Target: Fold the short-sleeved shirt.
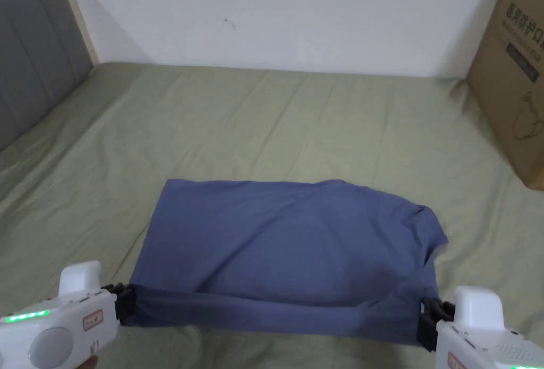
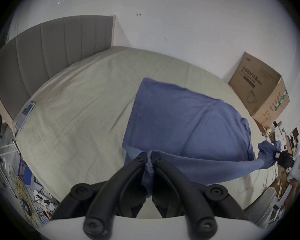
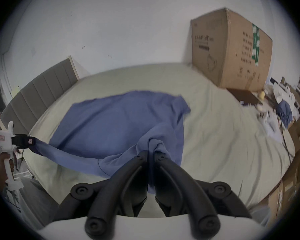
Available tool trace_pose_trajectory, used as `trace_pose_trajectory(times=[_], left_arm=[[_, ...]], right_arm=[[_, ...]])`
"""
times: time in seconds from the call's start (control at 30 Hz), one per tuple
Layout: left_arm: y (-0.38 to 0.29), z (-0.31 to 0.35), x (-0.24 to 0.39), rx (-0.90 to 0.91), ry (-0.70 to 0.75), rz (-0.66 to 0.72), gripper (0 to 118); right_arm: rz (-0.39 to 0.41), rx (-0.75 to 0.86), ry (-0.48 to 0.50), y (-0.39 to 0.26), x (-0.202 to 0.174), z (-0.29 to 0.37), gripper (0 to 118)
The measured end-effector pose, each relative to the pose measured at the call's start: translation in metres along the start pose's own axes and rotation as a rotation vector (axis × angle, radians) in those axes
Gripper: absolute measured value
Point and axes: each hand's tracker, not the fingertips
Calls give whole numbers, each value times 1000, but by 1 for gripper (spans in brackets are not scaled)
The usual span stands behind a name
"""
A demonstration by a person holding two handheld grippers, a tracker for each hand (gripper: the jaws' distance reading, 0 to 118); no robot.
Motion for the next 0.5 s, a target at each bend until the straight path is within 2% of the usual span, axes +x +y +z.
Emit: trace_pose_trajectory(times=[0.23,0.5], left_arm=[[52,-43,14,43,15,-30,4],[80,-136,24,-99,58,-121,4]], right_arm=[[26,45,-26,50,-9,-54,6],[9,-111,-120,62,-9,-143,6]])
